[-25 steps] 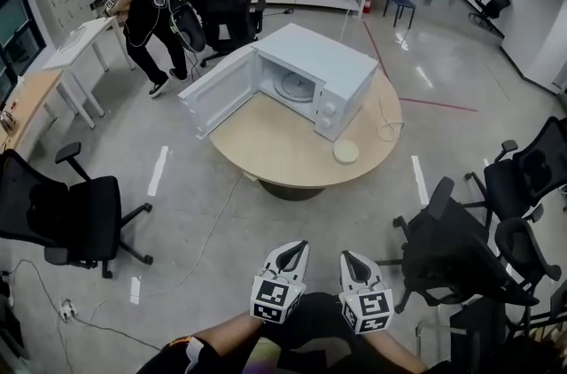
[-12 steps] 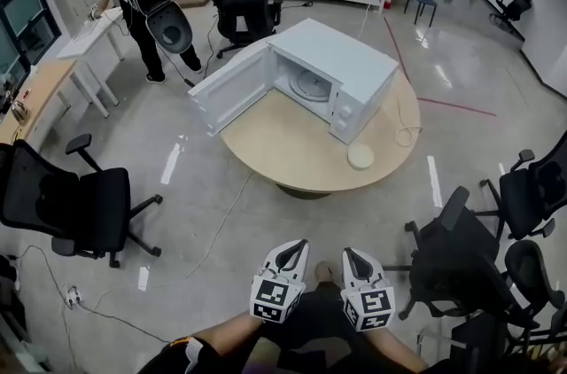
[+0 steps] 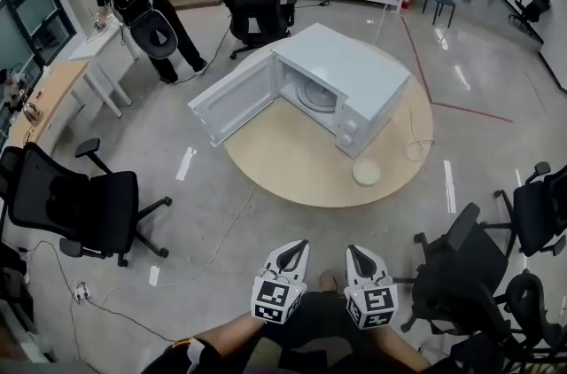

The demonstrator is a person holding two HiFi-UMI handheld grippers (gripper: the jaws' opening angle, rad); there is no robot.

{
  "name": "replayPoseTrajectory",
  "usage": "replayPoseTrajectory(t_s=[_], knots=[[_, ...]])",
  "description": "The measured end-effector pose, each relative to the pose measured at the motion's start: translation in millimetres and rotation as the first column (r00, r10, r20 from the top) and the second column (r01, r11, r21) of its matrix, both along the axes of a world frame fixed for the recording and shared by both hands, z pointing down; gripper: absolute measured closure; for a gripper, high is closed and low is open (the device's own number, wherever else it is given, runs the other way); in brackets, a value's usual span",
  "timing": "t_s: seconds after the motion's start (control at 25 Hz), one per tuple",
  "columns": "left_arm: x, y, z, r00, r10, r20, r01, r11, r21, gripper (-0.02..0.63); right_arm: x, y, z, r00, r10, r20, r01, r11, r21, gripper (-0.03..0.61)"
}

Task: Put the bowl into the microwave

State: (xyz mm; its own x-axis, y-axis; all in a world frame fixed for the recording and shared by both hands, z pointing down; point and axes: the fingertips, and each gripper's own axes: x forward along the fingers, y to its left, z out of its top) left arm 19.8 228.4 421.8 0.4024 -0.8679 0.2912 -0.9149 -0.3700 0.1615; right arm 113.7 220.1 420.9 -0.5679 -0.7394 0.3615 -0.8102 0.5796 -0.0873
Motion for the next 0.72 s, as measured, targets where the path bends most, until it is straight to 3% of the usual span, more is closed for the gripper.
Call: replayPoseTrajectory(t_s=[0.72], knots=[[58.3,-79.5,-6.0,0.998,-0.031,0.057,0.029,0.999,0.027,0.568,55.4,-85.6,-2.6,0.998,-0.045,0.052,0.043,0.999,0.027,0.563]])
